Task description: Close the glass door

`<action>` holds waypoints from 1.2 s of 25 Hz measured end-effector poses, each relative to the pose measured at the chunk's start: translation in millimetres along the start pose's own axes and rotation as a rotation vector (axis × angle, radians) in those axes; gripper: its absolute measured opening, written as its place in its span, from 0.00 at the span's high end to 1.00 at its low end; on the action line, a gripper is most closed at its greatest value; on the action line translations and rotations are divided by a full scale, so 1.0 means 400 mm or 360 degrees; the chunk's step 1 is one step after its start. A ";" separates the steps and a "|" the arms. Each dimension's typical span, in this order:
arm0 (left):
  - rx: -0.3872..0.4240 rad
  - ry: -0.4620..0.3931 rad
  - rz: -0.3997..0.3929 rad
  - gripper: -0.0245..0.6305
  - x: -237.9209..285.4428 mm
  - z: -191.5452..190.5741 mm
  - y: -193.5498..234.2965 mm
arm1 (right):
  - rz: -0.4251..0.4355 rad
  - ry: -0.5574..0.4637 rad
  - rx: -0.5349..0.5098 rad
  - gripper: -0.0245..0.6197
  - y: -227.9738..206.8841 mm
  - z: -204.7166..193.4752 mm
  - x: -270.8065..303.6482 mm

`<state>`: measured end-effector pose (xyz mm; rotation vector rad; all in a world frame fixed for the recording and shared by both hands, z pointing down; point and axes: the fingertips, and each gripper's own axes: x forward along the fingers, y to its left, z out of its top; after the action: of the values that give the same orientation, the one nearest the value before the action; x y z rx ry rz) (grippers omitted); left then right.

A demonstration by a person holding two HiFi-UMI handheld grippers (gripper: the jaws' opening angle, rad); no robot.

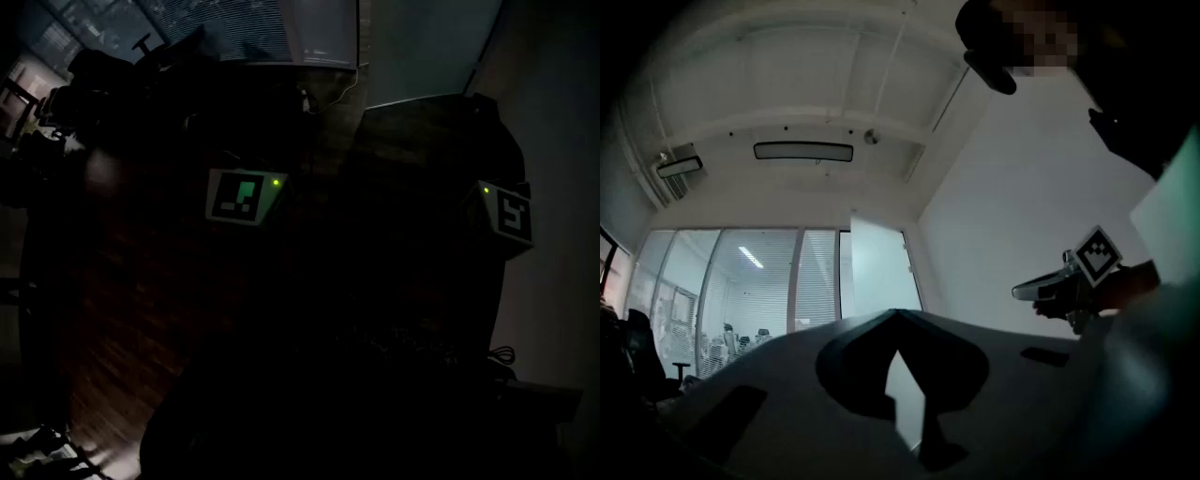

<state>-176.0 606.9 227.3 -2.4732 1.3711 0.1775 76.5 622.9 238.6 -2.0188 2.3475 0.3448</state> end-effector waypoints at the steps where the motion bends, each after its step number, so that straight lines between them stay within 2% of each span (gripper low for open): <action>1: -0.0002 -0.0001 0.0002 0.96 -0.001 0.002 0.000 | -0.0002 -0.0001 0.0001 0.96 -0.001 0.001 -0.001; 15: 0.0008 -0.0013 -0.0001 0.96 -0.008 0.010 -0.008 | 0.0020 -0.0013 -0.0012 0.96 0.002 0.006 -0.003; 24: 0.0014 -0.0016 -0.0010 0.96 -0.011 0.026 -0.034 | 0.0023 -0.0036 0.0048 0.96 -0.012 0.012 -0.020; 30: -0.0011 -0.0013 -0.0035 0.96 -0.003 0.029 -0.076 | 0.0051 0.0001 0.0026 0.96 -0.017 -0.001 -0.030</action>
<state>-150.7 626.9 223.1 -2.4893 1.3420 0.1872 85.3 633.7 239.8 -1.9768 2.3775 0.3249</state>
